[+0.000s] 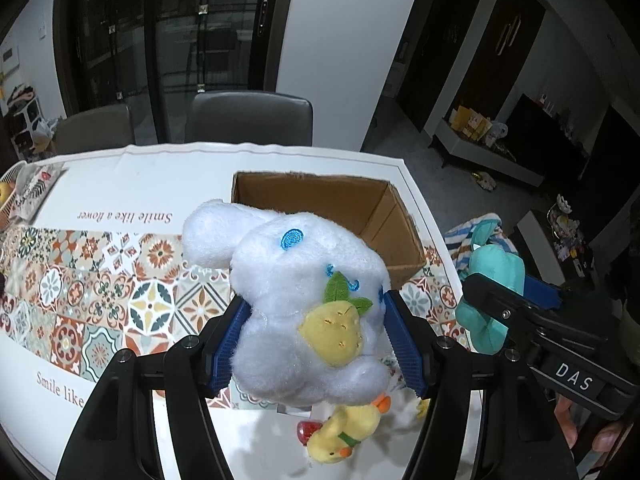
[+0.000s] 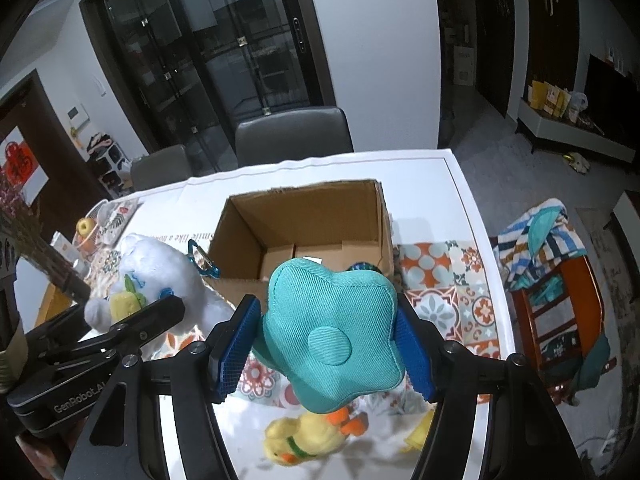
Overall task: Organize objects
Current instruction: 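Lift the star plush and bunny and carry them over the box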
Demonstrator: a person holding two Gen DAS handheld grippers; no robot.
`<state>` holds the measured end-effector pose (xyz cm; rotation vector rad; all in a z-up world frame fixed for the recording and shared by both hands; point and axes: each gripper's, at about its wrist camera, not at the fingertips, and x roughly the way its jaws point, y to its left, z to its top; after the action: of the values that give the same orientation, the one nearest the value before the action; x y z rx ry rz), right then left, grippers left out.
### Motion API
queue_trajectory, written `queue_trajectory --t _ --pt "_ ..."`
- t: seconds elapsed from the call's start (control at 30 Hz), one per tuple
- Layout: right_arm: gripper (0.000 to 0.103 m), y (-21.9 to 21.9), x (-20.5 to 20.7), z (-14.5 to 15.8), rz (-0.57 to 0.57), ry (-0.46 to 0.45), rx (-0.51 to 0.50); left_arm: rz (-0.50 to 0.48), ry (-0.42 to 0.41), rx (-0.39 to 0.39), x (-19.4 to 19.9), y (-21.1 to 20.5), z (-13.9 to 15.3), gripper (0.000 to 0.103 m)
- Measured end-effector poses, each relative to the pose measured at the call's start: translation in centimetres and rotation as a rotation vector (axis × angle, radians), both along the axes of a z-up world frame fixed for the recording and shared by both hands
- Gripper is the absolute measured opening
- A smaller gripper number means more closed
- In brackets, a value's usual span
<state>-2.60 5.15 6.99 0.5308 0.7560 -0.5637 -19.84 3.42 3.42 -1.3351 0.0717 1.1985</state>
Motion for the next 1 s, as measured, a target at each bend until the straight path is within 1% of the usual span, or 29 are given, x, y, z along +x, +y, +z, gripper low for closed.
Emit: queue_trajectory --t 0.33,0.37,0.4,0.67,1.0 --pt "0.066 -1.2 1.5 0.9 0.02 -0.017 -0.027 0.011 0.038 0.01 -1.4 1.6 0.8 0.065" --pt "0.066 -1.3 1.6 0.9 0.072 -0.02 -0.026 0.011 0.04 0.009 -1.5 1.8 0.8 0.065" --pt "0.066 -1.5 1.9 1.0 0.075 -0.021 -0.029 0.013 0.042 0.007 -1.6 2.1 0.8 0.065" --pt "0.066 -3.1 3.9 1.2 0.081 -0.02 -0.049 0.021 0.062 -0.006 -2.2 4.1 0.4 0.065" --pt "0.066 -5.0 6.6 1.0 0.104 -0.004 -0.06 0.019 0.076 -0.041 -3.1 6.9 -0.9 0.065"
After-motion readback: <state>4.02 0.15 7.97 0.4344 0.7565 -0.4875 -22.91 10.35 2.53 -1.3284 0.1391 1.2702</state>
